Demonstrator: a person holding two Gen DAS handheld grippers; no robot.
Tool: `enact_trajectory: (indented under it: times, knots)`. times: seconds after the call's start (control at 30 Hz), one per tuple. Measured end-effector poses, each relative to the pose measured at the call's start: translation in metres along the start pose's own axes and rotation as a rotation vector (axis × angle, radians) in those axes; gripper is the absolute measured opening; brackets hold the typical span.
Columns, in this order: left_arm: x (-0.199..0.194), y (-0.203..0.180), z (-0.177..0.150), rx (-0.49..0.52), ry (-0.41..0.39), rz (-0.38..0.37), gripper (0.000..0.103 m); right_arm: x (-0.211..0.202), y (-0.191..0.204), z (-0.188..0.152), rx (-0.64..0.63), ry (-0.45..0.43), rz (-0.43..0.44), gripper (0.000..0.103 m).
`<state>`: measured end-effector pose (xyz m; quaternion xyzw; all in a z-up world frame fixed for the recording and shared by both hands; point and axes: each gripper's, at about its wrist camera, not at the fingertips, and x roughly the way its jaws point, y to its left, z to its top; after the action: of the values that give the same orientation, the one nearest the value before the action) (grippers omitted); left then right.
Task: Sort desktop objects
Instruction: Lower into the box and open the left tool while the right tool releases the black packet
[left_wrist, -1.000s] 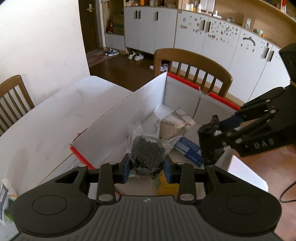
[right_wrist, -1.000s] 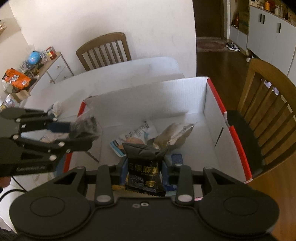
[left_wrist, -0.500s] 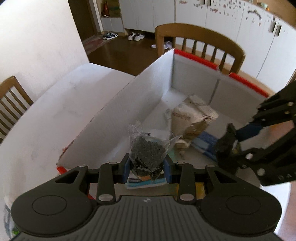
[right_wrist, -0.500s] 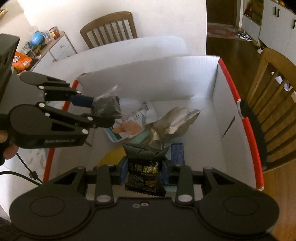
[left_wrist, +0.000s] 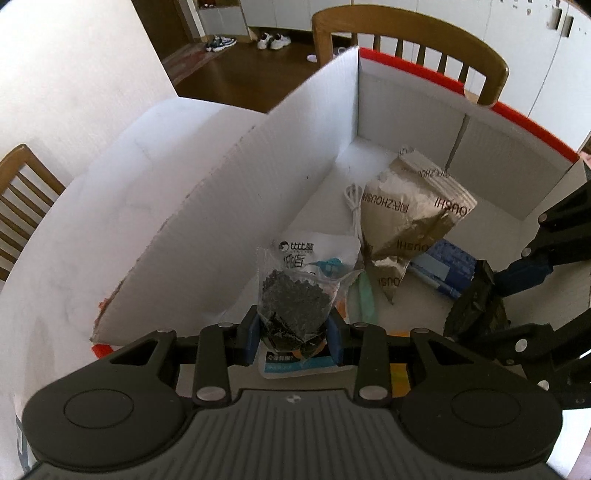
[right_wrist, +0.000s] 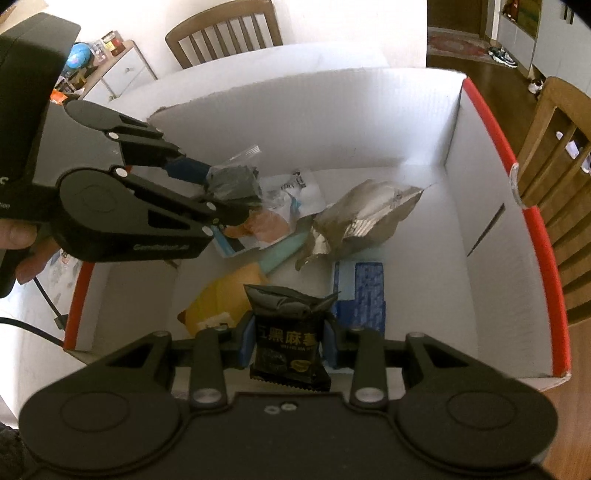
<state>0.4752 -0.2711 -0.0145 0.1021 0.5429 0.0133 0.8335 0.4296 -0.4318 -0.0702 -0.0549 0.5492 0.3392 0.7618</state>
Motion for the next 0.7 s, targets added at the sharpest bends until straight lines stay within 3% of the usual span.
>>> enact_trajectory:
  times: [0.33, 0.7]
  knots:
    - [0.015, -0.006, 0.006, 0.025, 0.061, 0.006, 0.035, 0.009, -0.015, 0.004, 0.014, 0.023, 0.016, 0.035]
    - [0.017, -0.005, 0.006, 0.015, 0.073, -0.017, 0.038, 0.009, -0.016, 0.004, 0.027, 0.025, 0.017, 0.039]
